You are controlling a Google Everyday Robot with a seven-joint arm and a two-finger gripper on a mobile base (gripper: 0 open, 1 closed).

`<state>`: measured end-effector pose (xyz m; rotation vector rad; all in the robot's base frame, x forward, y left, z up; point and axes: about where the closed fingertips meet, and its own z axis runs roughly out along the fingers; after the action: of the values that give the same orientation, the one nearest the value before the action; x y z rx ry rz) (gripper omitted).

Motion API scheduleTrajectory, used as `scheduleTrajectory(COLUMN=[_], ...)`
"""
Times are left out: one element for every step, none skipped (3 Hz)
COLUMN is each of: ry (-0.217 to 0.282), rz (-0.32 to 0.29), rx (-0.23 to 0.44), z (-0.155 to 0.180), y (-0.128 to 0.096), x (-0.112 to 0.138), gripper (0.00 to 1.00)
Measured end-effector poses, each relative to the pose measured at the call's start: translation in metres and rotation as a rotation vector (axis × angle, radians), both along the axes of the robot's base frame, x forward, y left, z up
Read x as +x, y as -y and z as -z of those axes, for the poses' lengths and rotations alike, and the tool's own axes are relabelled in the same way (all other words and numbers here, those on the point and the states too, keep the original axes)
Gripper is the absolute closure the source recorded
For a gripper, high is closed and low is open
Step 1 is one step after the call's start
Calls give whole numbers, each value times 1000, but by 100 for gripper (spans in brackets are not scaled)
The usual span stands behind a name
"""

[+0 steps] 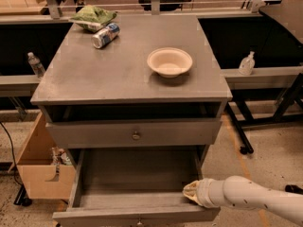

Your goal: Open middle drawer

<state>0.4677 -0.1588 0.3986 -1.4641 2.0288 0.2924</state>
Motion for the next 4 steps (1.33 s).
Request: scheduleTrajectory(ry=[-2, -3, 30, 62], rz=[-3, -5, -41, -74], rx=[2, 3, 1, 3], z=[1, 2, -5, -16], y=[-2, -3, -13, -22], x=[-1, -1, 3, 7], gripper=[74, 51, 49, 72])
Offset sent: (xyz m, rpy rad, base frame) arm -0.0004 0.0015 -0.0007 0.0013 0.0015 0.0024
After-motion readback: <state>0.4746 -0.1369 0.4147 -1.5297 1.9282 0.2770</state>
